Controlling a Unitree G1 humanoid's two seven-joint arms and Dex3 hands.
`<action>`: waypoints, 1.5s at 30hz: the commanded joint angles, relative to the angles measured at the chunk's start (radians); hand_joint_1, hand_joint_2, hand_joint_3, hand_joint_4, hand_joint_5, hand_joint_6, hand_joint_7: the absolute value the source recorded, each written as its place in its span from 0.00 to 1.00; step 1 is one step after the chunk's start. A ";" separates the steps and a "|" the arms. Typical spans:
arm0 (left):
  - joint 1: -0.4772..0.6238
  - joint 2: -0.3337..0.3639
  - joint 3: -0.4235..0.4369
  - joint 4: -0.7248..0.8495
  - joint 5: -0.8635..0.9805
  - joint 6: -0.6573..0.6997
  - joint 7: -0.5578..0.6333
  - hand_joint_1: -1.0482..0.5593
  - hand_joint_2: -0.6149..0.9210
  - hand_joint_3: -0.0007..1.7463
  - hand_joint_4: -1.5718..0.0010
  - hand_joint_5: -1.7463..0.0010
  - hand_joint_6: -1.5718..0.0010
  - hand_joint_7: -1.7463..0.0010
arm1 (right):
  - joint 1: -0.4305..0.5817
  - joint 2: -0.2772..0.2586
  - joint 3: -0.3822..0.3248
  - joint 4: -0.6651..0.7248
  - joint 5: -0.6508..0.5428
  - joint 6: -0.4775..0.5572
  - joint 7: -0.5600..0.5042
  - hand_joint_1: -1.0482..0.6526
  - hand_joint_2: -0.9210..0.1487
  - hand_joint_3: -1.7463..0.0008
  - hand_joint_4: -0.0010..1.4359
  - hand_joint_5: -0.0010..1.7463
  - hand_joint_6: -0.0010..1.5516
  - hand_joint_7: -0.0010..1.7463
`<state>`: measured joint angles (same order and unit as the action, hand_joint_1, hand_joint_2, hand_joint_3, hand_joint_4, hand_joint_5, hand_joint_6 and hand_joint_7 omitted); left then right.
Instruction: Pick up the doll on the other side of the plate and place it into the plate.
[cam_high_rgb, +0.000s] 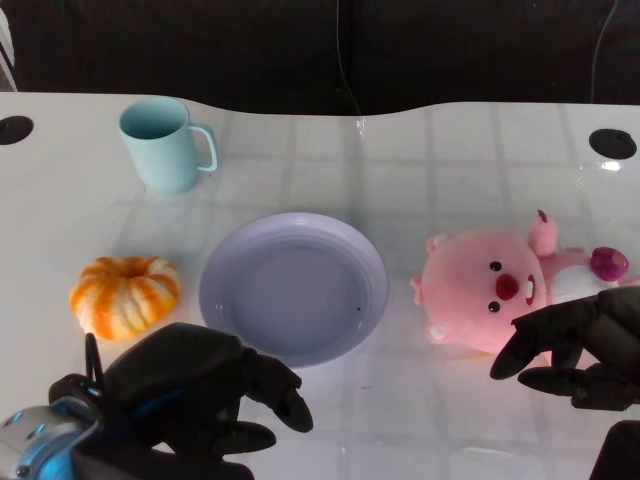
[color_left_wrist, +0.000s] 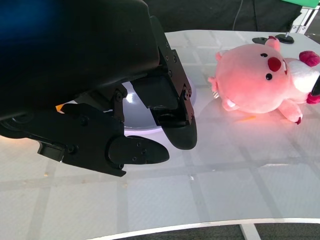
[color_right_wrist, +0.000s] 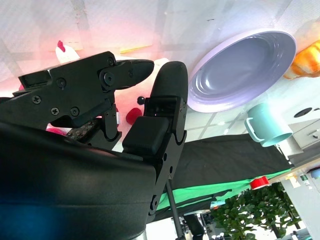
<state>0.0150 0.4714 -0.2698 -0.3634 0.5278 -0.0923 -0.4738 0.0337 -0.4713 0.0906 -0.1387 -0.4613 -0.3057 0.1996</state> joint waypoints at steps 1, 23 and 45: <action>-0.011 0.015 0.008 0.002 -0.005 0.007 -0.008 0.49 1.00 0.19 0.52 0.33 0.41 0.82 | -0.005 -0.020 -0.013 -0.003 0.010 0.001 0.008 0.50 0.07 0.89 0.62 0.67 0.68 0.28; -0.013 0.016 0.007 0.001 -0.006 0.013 -0.009 0.49 1.00 0.19 0.53 0.31 0.41 0.82 | -0.005 -0.019 -0.014 -0.003 0.005 -0.001 0.004 0.51 0.07 0.90 0.62 0.67 0.68 0.28; -0.010 0.013 0.005 0.013 -0.004 0.001 0.003 0.50 1.00 0.18 0.53 0.31 0.41 0.82 | 0.007 0.004 -0.051 -0.026 -0.102 -0.019 -0.183 0.40 0.08 0.92 0.30 0.41 0.38 0.06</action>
<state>0.0121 0.4715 -0.2702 -0.3589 0.5269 -0.0829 -0.4776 0.0350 -0.4639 0.0611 -0.1446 -0.5559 -0.3345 0.0403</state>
